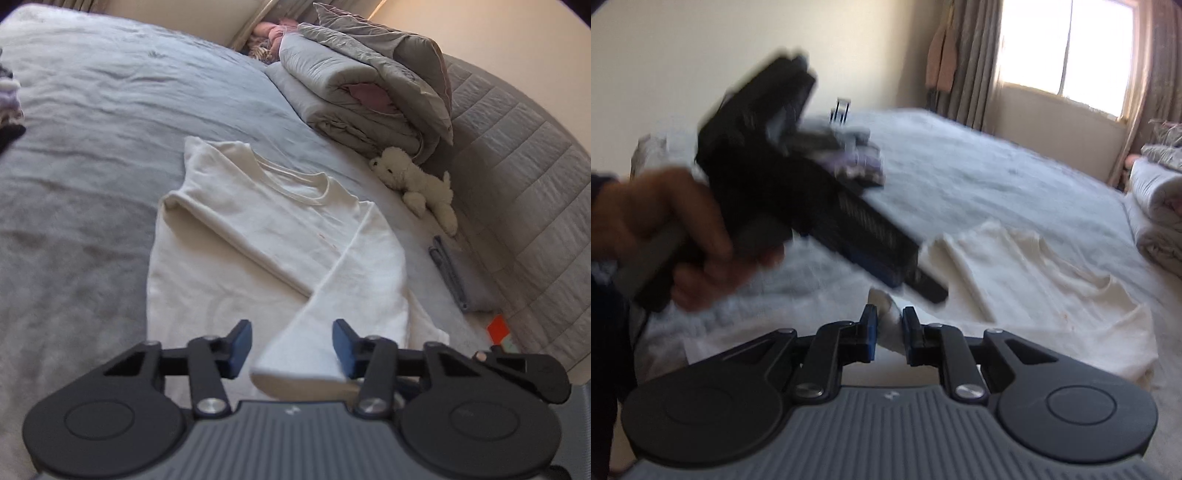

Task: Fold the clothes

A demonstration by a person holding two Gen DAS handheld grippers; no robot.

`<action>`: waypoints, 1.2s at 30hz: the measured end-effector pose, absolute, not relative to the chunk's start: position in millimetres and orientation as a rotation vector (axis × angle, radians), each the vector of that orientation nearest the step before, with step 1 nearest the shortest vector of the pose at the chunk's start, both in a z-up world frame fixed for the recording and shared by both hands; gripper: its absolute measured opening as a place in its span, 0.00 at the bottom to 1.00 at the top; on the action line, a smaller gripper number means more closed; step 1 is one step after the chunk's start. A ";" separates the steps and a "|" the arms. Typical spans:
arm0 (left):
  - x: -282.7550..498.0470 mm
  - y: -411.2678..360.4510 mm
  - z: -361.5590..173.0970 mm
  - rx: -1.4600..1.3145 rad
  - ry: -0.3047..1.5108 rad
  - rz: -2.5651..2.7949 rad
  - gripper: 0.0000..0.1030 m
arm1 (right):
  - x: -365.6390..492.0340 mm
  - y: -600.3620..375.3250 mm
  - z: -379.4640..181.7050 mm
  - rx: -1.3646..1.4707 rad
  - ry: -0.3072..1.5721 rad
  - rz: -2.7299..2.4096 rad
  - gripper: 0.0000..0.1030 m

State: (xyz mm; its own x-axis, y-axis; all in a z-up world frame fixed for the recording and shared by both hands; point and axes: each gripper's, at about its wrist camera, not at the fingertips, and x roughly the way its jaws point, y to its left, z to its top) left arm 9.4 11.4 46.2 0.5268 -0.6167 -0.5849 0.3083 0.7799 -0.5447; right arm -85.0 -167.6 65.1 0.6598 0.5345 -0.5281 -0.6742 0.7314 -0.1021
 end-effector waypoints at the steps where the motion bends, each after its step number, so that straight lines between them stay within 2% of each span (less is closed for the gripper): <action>1: 9.1 12.6 46.5 -0.411 0.848 -0.576 0.40 | -85.1 -166.8 66.6 -0.290 0.482 0.693 0.16; 3: 8.1 13.4 46.4 -0.415 0.846 -0.581 0.24 | -85.4 -165.3 69.5 -0.267 0.457 0.688 0.16; 6: 7.3 12.2 45.2 -0.409 0.850 -0.572 0.06 | -87.5 -160.7 68.0 -0.274 0.448 0.691 0.16; 13: 1.9 10.6 51.9 -0.332 0.820 -0.532 0.04 | -89.1 -156.2 64.8 -0.315 0.454 0.698 0.18; 17: 3.8 13.8 50.6 -0.305 0.817 -0.495 0.04 | -91.3 -152.7 63.0 -0.375 0.491 0.754 0.27; 19: 5.3 17.3 51.2 -0.315 0.812 -0.487 0.04 | -86.8 -161.7 66.7 -0.346 0.529 0.742 0.37; 26: 12.6 35.5 54.1 -0.358 0.797 -0.440 0.04 | -35.9 -246.3 85.0 -0.227 0.579 0.350 0.37; 31: 18.2 38.1 52.4 -0.373 0.801 -0.423 0.04 | 30.9 -309.7 49.5 -0.375 0.707 -0.001 0.41; 36: 20.2 41.5 50.1 -0.391 0.803 -0.417 0.04 | 57.8 -332.4 31.0 -0.273 0.746 0.012 0.41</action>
